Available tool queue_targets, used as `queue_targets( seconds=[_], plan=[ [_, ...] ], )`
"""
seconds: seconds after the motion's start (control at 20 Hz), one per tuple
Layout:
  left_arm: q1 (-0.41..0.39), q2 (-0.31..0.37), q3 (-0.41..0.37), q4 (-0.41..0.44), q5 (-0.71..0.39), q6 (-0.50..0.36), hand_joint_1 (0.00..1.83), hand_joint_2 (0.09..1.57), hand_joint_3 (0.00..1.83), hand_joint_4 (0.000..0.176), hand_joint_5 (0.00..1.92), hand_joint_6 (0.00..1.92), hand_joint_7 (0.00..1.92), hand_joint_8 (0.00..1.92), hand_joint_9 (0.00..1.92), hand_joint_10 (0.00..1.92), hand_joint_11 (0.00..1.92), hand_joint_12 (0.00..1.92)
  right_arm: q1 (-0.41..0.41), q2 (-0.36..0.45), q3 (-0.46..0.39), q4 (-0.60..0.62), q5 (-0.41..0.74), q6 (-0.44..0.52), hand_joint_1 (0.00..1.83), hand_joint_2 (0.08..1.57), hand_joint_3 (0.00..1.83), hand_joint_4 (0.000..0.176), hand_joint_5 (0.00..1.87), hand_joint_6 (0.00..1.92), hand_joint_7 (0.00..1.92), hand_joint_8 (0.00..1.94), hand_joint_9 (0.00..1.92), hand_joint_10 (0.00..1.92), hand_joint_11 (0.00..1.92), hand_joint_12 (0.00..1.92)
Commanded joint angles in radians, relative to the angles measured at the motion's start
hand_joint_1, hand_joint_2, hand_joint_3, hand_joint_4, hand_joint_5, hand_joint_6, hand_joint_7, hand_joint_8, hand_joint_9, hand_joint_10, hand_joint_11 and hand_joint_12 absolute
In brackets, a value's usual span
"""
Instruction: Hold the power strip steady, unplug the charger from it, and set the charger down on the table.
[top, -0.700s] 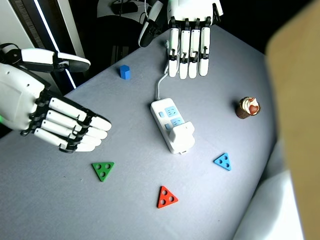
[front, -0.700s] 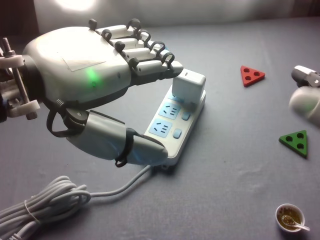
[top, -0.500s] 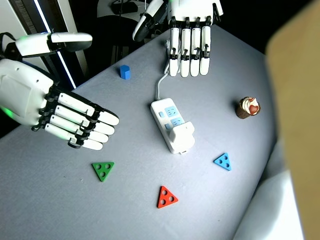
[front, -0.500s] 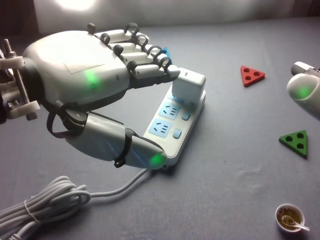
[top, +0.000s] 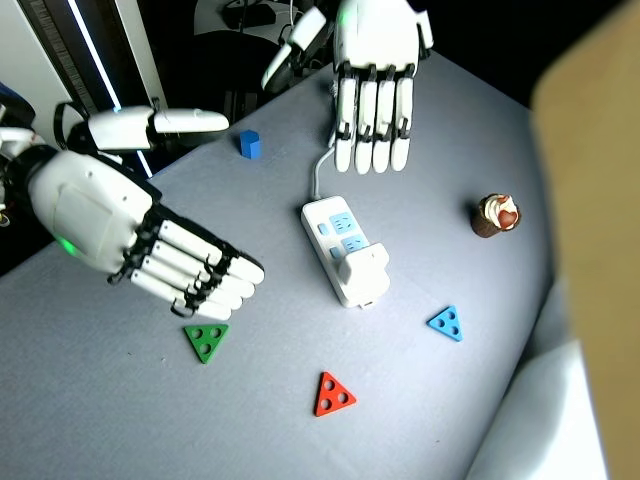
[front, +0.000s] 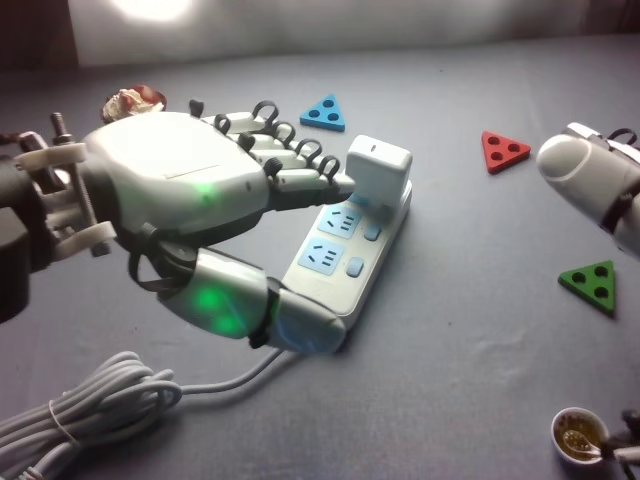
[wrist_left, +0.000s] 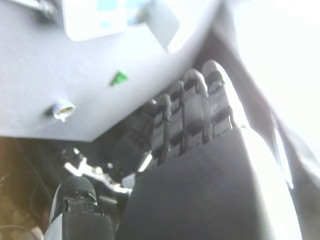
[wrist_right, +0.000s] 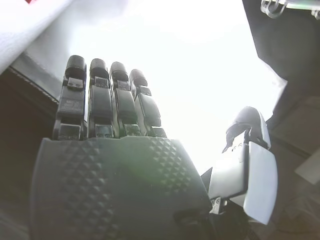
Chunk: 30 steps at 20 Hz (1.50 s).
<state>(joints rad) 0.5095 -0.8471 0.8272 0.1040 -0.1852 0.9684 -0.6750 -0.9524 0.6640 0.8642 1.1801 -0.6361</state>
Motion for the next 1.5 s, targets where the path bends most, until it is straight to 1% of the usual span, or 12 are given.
queue_targets(
  seconds=[0.0,0.1,0.2,0.25,0.35,0.45,0.5,0.6,0.85,0.95,1.1,1.45],
  plan=[
    [0.002,-0.018,0.006,-0.006,-0.123,-0.001,0.0,0.99,0.01,0.0,0.15,0.0,0.17,0.0,0.14,0.0,0.01,0.24,0.014,-0.003,0.013,-0.062,0.095,0.007,0.01,1.03,0.02,0.0,0.12,0.0,0.13,0.0,0.13,0.01,0.07,0.18],
    [0.019,-0.044,0.02,-0.014,-0.131,-0.001,0.0,0.99,0.01,0.0,0.15,0.0,0.17,0.0,0.15,0.01,0.02,0.25,0.012,-0.023,0.05,-0.062,0.081,0.007,0.26,1.08,0.0,0.0,0.15,0.01,0.17,0.01,0.18,0.01,0.11,0.21],
    [0.035,-0.074,0.037,-0.032,-0.134,-0.001,0.0,1.0,0.01,0.0,0.14,0.0,0.16,0.0,0.14,0.0,0.0,0.25,0.009,-0.052,0.093,-0.062,0.074,0.007,0.56,1.11,0.0,0.0,0.1,0.0,0.13,0.0,0.15,0.0,0.04,0.32],
    [0.052,-0.097,0.049,-0.066,-0.145,0.017,0.0,1.0,0.01,0.0,0.13,0.0,0.15,0.0,0.13,0.0,0.0,0.25,0.012,-0.071,0.119,-0.055,0.069,0.007,0.65,1.11,0.0,0.0,0.09,0.0,0.13,0.0,0.14,0.0,0.01,0.4],
    [0.067,-0.117,0.062,-0.094,-0.17,0.037,0.0,0.99,0.0,0.0,0.11,0.0,0.12,0.0,0.11,0.0,0.0,0.21,0.025,-0.08,0.136,-0.029,0.048,0.007,0.87,1.06,0.0,0.0,0.12,0.0,0.13,0.0,0.16,0.0,0.0,0.46],
    [0.081,-0.135,0.072,-0.119,-0.179,0.05,0.0,1.0,0.0,0.0,0.1,0.0,0.12,0.0,0.1,0.0,0.0,0.19,0.043,-0.093,0.157,-0.014,0.025,0.007,0.99,1.06,0.0,0.0,0.1,0.0,0.11,0.0,0.13,0.0,0.0,0.44],
    [0.086,-0.142,0.075,-0.139,-0.177,0.067,0.0,0.99,0.0,0.0,0.1,0.0,0.11,0.0,0.1,0.0,0.0,0.16,0.053,-0.101,0.17,-0.014,0.02,0.007,1.07,1.02,0.0,0.0,0.13,0.0,0.13,0.0,0.15,0.0,0.0,0.51],
    [0.097,-0.157,0.084,-0.16,-0.171,0.087,0.0,0.99,0.0,0.0,0.13,0.01,0.14,0.01,0.12,0.01,0.02,0.17,0.076,-0.114,0.192,-0.014,0.005,0.007,1.1,1.05,0.01,0.0,0.1,0.01,0.08,0.0,0.1,0.0,0.0,0.43],
    [0.125,-0.205,0.122,-0.16,-0.186,0.09,0.0,1.0,0.0,0.0,0.15,0.01,0.16,0.01,0.14,0.01,0.04,0.18,0.106,-0.136,0.219,-0.014,-0.032,0.002,1.09,1.07,0.0,0.0,0.12,0.0,0.11,0.0,0.12,0.0,0.0,0.47],
    [0.135,-0.226,0.137,-0.16,-0.188,0.089,0.0,1.0,0.0,0.0,0.14,0.01,0.15,0.0,0.13,0.01,0.03,0.18,0.119,-0.152,0.234,-0.011,-0.058,0.001,1.1,1.08,0.0,0.0,0.11,0.0,0.09,0.0,0.1,0.0,0.0,0.42],
    [0.146,-0.248,0.157,-0.16,-0.191,0.089,0.0,1.0,0.0,0.0,0.14,0.0,0.14,0.0,0.13,0.0,0.03,0.18,0.155,-0.174,0.25,0.02,-0.09,0.001,1.05,1.1,0.01,0.0,0.12,0.0,0.1,0.0,0.11,0.0,0.0,0.44],
    [0.17,-0.276,0.192,-0.153,-0.199,0.089,0.0,1.0,0.0,0.0,0.09,0.0,0.1,0.0,0.09,0.0,0.0,0.11,0.217,-0.253,0.328,0.086,-0.142,-0.032,1.08,1.09,0.0,0.0,0.18,0.01,0.15,0.0,0.15,0.0,0.0,0.56]
  ],
)
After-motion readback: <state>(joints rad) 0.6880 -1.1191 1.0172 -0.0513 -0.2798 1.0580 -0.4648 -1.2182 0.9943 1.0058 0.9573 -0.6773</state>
